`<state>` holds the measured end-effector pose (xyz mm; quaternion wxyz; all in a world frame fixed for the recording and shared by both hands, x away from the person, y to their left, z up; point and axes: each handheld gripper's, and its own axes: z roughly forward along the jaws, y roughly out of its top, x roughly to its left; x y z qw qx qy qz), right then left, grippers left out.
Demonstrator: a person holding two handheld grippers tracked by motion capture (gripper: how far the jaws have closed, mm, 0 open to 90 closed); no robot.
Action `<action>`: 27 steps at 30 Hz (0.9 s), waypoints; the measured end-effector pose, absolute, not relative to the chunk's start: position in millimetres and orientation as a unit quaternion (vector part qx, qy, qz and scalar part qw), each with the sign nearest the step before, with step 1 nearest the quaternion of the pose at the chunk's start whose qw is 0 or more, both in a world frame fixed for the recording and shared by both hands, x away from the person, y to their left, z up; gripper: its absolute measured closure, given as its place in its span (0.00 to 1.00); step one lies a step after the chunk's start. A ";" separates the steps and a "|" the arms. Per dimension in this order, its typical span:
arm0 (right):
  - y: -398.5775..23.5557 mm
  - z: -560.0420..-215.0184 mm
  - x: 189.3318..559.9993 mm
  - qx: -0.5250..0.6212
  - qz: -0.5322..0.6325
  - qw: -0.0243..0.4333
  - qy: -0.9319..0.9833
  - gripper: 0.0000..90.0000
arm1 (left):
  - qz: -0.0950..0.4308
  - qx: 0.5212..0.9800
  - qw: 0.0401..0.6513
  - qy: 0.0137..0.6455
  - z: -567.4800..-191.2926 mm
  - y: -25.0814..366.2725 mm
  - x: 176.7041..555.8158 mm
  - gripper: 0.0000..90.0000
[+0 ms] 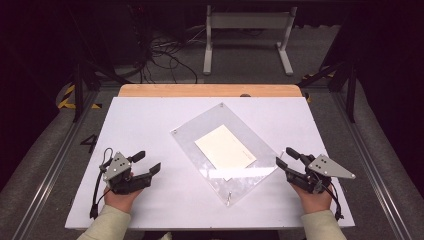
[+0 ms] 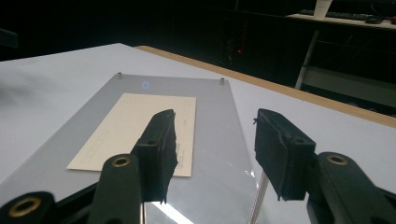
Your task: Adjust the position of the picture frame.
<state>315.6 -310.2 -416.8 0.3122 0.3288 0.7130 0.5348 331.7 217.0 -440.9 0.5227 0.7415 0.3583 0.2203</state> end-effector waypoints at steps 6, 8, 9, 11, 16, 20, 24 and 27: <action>-308.6 -416.0 315.4 0.332 0.531 0.310 0.715 0.52 | 0.217 0.743 0.525 0.354 -438.8 216.1 330.2 0.33; -306.2 -414.3 314.9 0.328 0.533 0.308 0.717 0.52 | 0.215 0.743 0.526 0.354 -438.2 216.2 329.7 0.34; -304.6 -413.8 314.7 0.327 0.533 0.307 0.718 0.52 | 0.216 0.743 0.525 0.355 -438.0 216.2 329.2 0.34; -303.2 -413.5 314.9 0.326 0.532 0.306 0.719 0.52 | 0.215 0.744 0.524 0.354 -437.7 216.2 328.8 0.35; -295.1 -410.6 311.8 0.316 0.536 0.295 0.725 0.52 | 0.211 0.747 0.528 0.346 -436.7 214.4 327.9 0.35; -286.3 -408.3 309.1 0.303 0.539 0.286 0.732 0.51 | 0.212 0.750 0.526 0.340 -436.4 212.0 326.7 0.36; -278.4 -408.2 307.1 0.290 0.539 0.278 0.740 0.51 | 0.212 0.752 0.524 0.340 -436.4 212.2 327.2 0.36; -268.7 -409.6 305.2 0.282 0.550 0.252 0.744 0.50 | 0.211 0.754 0.524 0.336 -436.6 211.6 328.3 0.37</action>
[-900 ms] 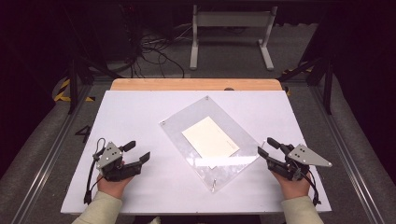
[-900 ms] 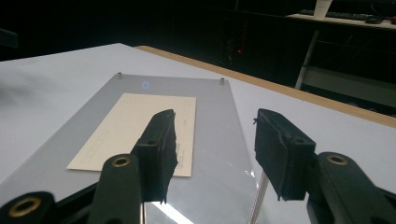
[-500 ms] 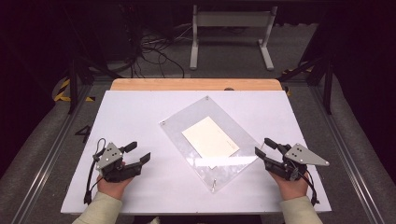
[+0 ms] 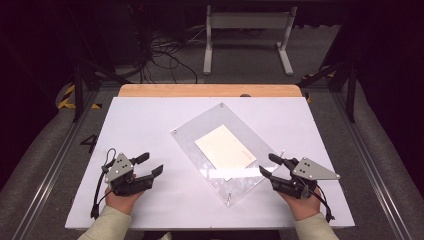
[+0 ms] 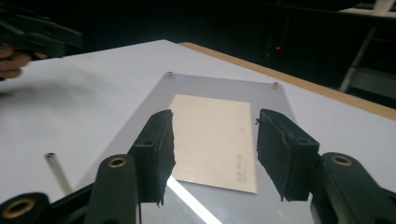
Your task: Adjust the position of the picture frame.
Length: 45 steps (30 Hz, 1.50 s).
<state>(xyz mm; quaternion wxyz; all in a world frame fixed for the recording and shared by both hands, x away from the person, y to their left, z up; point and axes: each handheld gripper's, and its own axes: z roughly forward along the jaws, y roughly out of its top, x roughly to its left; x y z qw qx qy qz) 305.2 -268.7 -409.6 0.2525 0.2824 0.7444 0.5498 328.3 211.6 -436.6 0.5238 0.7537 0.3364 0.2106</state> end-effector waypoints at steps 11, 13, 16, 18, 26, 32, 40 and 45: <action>-225.7 -416.5 285.6 0.227 0.542 0.203 0.783 0.50 | 0.200 0.760 0.527 0.324 -437.5 199.3 334.9 0.38; -220.0 -418.4 284.0 0.218 0.540 0.197 0.789 0.51 | 0.201 0.760 0.526 0.324 -438.0 199.3 335.8 0.38; -211.6 -422.9 282.7 0.208 0.536 0.183 0.798 0.51 | 0.199 0.762 0.525 0.324 -438.7 199.2 336.6 0.38; -206.9 -424.9 282.0 0.201 0.532 0.175 0.803 0.51 | 0.200 0.762 0.523 0.324 -438.8 199.3 336.7 0.38; -195.2 -432.2 281.2 0.190 0.518 0.153 0.820 0.52 | 0.197 0.764 0.520 0.326 -440.0 198.4 336.5 0.38; -186.2 -440.7 283.1 0.190 0.493 0.138 0.838 0.57 | 0.194 0.766 0.519 0.326 -440.8 197.6 336.8 0.38; -184.9 -444.7 285.0 0.199 0.465 0.137 0.852 0.72 | 0.196 0.768 0.517 0.323 -441.2 197.2 337.2 0.38; -182.7 -444.7 283.1 0.191 0.453 0.137 0.860 0.93 | 0.196 0.770 0.514 0.323 -441.3 196.9 337.3 0.38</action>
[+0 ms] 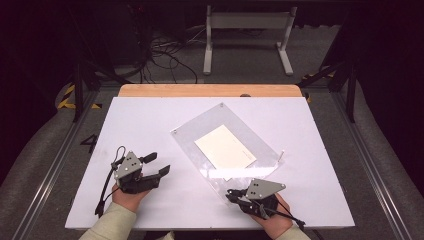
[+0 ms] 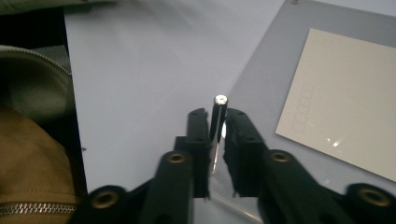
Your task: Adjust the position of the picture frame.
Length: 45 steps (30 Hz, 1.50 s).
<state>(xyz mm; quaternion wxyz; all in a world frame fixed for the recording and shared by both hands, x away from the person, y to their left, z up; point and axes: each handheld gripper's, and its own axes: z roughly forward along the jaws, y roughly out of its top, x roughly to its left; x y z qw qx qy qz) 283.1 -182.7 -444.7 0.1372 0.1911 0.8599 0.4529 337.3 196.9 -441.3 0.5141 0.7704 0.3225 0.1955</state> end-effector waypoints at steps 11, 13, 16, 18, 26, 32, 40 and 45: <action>-147.2 -438.8 282.9 0.184 0.441 0.132 0.868 0.94 | 0.198 0.771 0.511 0.323 -442.3 197.2 336.2 0.37; -136.3 -438.1 284.9 0.180 0.444 0.127 0.868 0.94 | 0.196 0.772 0.510 0.325 -442.6 197.4 335.1 0.38; -121.7 -437.3 288.5 0.174 0.447 0.121 0.869 0.94 | 0.199 0.773 0.509 0.322 -442.6 197.7 334.0 0.37; -106.9 -438.1 292.4 0.169 0.448 0.118 0.870 0.94 | 0.202 0.775 0.507 0.320 -442.4 197.9 332.6 0.37; -82.2 -444.6 305.0 0.170 0.461 0.096 0.866 0.91 | 0.192 0.781 0.504 0.316 -442.1 199.0 328.9 0.37; -105.7 -427.2 300.7 0.146 0.506 0.109 0.843 0.75 | 0.178 0.786 0.512 0.297 -440.7 192.8 324.3 0.37; -169.9 -404.4 307.7 0.191 0.525 0.174 0.811 0.72 | 0.152 0.801 0.520 0.256 -437.6 177.9 310.4 0.37; -205.4 -401.7 311.4 0.225 0.524 0.205 0.795 0.68 | 0.136 0.806 0.524 0.240 -437.9 171.4 306.5 0.37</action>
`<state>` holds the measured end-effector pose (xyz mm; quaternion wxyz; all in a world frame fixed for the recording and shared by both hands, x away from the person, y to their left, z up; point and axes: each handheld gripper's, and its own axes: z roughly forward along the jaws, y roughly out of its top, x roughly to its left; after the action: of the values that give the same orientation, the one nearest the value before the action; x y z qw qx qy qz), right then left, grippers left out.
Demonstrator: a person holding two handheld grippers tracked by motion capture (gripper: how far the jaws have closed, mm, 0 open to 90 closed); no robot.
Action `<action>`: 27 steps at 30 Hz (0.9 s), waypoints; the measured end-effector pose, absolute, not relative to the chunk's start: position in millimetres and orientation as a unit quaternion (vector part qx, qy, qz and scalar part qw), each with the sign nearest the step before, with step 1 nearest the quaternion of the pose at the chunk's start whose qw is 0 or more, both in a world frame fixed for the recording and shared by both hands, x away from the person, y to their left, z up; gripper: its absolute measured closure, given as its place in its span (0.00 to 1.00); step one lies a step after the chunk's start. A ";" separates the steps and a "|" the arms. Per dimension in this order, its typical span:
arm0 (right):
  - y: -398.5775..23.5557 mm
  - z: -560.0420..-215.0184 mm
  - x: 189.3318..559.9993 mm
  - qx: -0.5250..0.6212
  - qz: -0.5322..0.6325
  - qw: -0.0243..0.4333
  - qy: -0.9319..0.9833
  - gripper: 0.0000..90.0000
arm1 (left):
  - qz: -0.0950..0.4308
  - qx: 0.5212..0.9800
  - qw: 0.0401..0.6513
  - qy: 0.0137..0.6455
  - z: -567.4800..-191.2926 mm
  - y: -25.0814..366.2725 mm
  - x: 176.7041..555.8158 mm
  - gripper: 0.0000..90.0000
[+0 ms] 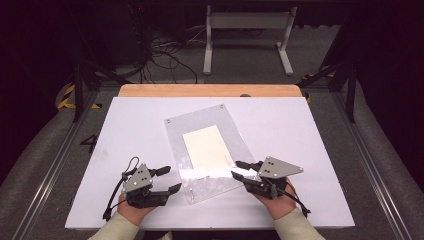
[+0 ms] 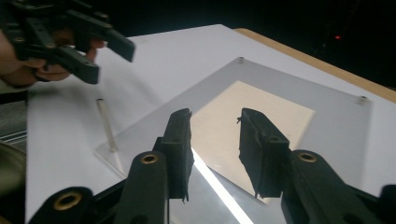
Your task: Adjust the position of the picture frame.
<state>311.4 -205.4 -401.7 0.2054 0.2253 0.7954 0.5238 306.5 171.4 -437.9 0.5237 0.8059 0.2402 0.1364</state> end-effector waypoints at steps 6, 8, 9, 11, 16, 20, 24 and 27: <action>-236.3 -407.7 315.1 0.256 0.518 0.219 0.786 0.60 | 0.124 0.809 0.532 0.216 -439.4 158.0 295.5 0.35; -245.2 -411.1 316.4 0.263 0.516 0.222 0.785 0.59 | 0.119 0.817 0.524 0.207 -442.6 149.6 294.3 0.35; -248.3 -412.4 316.9 0.266 0.514 0.222 0.785 0.58 | 0.116 0.824 0.516 0.204 -445.8 143.4 295.0 0.35; -255.1 -417.4 318.5 0.281 0.510 0.218 0.783 0.57 | 0.110 0.831 0.505 0.205 -451.5 134.8 295.8 0.35; -259.7 -436.7 326.7 0.305 0.484 0.202 0.795 0.59 | 0.112 0.842 0.479 0.224 -462.9 124.5 298.9 0.43; -255.9 -449.5 334.2 0.314 0.453 0.188 0.813 0.69 | 0.103 0.844 0.474 0.230 -464.5 122.1 302.0 0.55; -254.7 -452.2 338.4 0.312 0.438 0.200 0.819 0.90 | 0.116 0.856 0.457 0.213 -465.7 117.1 299.4 0.79; -256.3 -450.8 339.2 0.312 0.437 0.203 0.819 0.94 | 0.122 0.862 0.454 0.190 -464.8 114.2 294.9 0.93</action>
<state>339.2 -256.3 -450.8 0.2033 0.3117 0.8190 0.4368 294.9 114.2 -464.8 0.4542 0.8618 0.1904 0.1216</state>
